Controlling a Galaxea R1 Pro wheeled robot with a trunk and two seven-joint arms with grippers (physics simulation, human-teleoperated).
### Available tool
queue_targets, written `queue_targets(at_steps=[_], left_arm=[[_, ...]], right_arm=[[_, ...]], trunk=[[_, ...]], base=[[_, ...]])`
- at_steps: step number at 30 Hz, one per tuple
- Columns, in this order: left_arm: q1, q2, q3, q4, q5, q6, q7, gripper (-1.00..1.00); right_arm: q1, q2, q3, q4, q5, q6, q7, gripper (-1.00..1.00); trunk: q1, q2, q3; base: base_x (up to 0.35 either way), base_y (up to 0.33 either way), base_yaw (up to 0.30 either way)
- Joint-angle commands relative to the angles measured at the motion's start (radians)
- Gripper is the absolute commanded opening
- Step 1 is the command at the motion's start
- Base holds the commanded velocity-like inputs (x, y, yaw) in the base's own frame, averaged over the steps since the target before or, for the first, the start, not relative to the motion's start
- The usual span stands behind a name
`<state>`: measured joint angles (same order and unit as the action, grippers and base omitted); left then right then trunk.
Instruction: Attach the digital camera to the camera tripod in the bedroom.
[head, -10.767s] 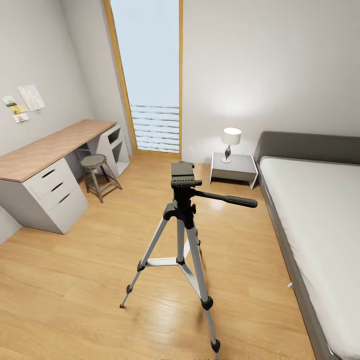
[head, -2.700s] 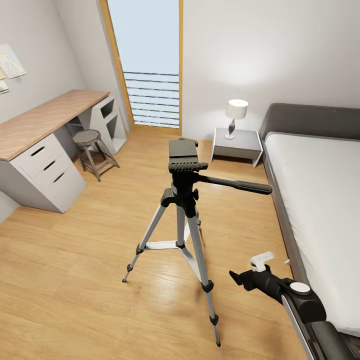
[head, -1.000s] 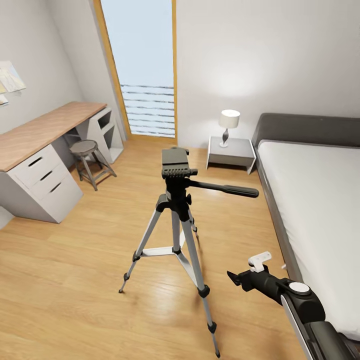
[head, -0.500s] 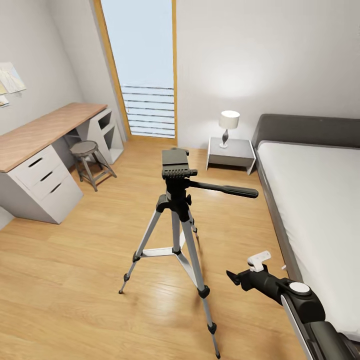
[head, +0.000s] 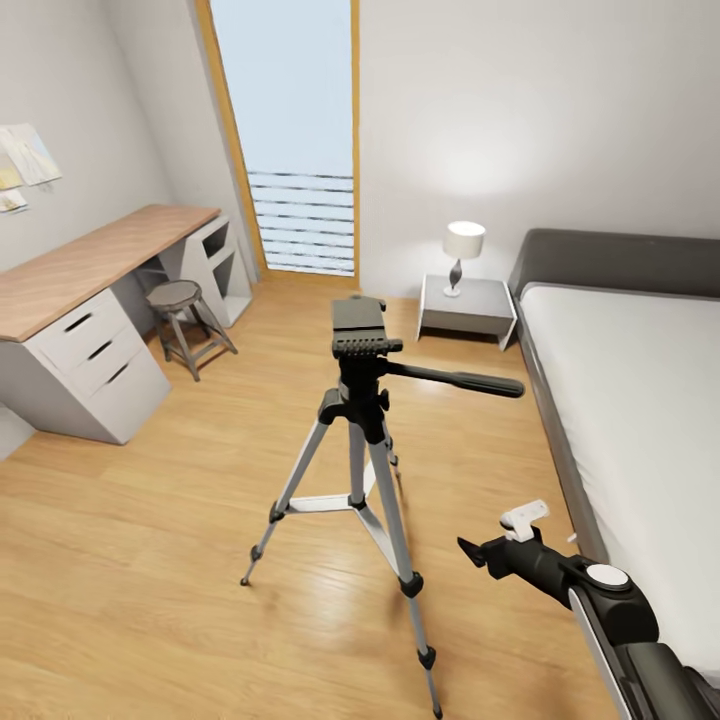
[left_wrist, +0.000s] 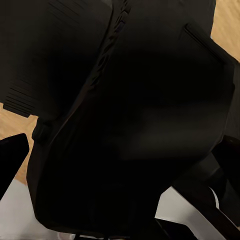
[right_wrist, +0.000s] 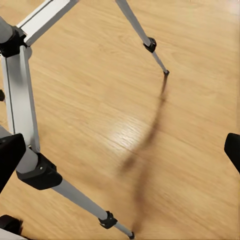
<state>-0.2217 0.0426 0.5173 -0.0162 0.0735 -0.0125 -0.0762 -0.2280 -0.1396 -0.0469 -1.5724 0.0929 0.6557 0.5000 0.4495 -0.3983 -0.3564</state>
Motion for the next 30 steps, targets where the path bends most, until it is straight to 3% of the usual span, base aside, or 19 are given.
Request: queue_targets(at_steps=[1, 9, 30], left_arm=[[-0.001, 0.0, -0.002, 0.001, 0.008, -0.001, -0.004, -1.0], [-0.001, 0.0, -0.002, 0.002, 0.008, -0.001, -0.004, -1.0], [-0.001, 0.0, -0.002, 0.002, 0.008, -0.001, -0.004, -1.0]], right_arm=[[-0.001, 0.0, -0.003, -0.001, 0.01, 0.003, 0.009, 1.0], [-0.001, 0.0, -0.008, -0.001, 0.01, 0.003, 0.012, 1.0], [-0.001, 0.0, -0.012, -0.001, 0.01, -0.002, 0.011, 1.0]], trunk=[[0.0, -0.002, -0.002], [0.0, -0.002, -0.002], [0.0, -0.002, -0.002]], base=[[0.0, 0.0, 0.216], [0.0, 0.0, 0.198], [0.0, 0.0, 0.041]])
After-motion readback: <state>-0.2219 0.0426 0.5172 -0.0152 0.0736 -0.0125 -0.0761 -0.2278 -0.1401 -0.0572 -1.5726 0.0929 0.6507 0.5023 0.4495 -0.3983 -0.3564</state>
